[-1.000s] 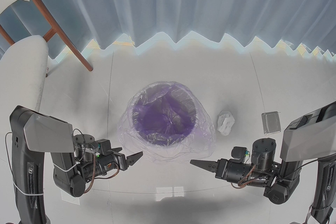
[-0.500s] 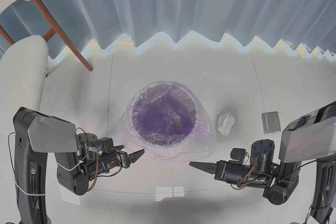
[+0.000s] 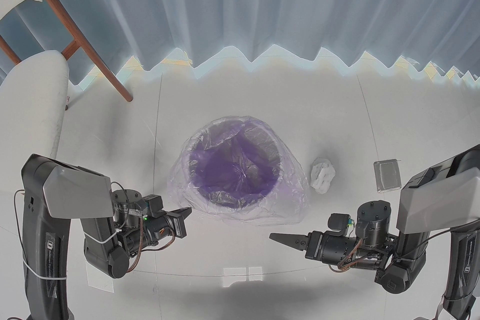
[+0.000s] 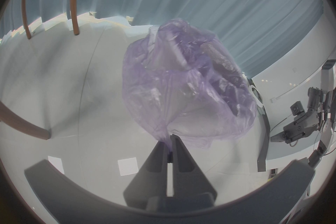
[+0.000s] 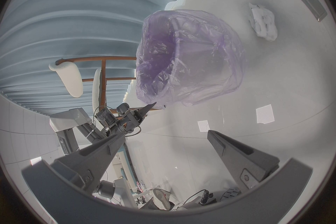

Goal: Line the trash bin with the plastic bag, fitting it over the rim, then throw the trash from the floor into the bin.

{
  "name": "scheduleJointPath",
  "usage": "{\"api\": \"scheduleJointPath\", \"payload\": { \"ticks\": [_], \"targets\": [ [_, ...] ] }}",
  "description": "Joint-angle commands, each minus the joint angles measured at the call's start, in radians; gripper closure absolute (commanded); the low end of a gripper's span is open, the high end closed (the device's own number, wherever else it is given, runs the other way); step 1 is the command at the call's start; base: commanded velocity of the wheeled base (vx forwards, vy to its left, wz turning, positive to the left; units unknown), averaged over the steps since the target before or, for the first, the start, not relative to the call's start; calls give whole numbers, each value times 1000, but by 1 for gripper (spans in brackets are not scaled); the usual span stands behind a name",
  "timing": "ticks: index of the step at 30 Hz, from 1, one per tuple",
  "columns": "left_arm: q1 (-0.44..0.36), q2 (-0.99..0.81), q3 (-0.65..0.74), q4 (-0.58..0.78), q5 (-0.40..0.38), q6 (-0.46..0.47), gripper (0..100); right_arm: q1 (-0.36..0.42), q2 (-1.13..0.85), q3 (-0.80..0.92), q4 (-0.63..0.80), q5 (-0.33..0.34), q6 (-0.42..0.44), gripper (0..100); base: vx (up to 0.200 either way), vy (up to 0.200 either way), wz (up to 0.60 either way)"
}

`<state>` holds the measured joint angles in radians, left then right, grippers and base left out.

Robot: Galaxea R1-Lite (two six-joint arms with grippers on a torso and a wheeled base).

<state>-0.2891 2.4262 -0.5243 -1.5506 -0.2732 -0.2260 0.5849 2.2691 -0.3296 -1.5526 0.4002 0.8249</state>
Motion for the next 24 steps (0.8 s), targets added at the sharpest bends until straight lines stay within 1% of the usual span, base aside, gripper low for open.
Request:
{"api": "scheduleJointPath", "payload": {
  "ticks": [1, 7, 16, 24],
  "targets": [
    [4, 25, 0, 0, 22, -6, 100, 0, 6, -2, -17, 0, 0, 0, 0, 0, 0],
    [7, 50, -2, 7, 32, -12, 100, 0, 15, -5, -17, 0, -1, 0, 0, 0, 0],
    [4, 186, -40, 6, 37, -41, 100, 0, 30, -8, -18, 0, -3, 0, 0, 0, 0],
    [1, 191, -43, 3, 38, -50, 100, 0, 52, -13, -18, 0, -15, 0, 0, 0, 0]
  ]
}}
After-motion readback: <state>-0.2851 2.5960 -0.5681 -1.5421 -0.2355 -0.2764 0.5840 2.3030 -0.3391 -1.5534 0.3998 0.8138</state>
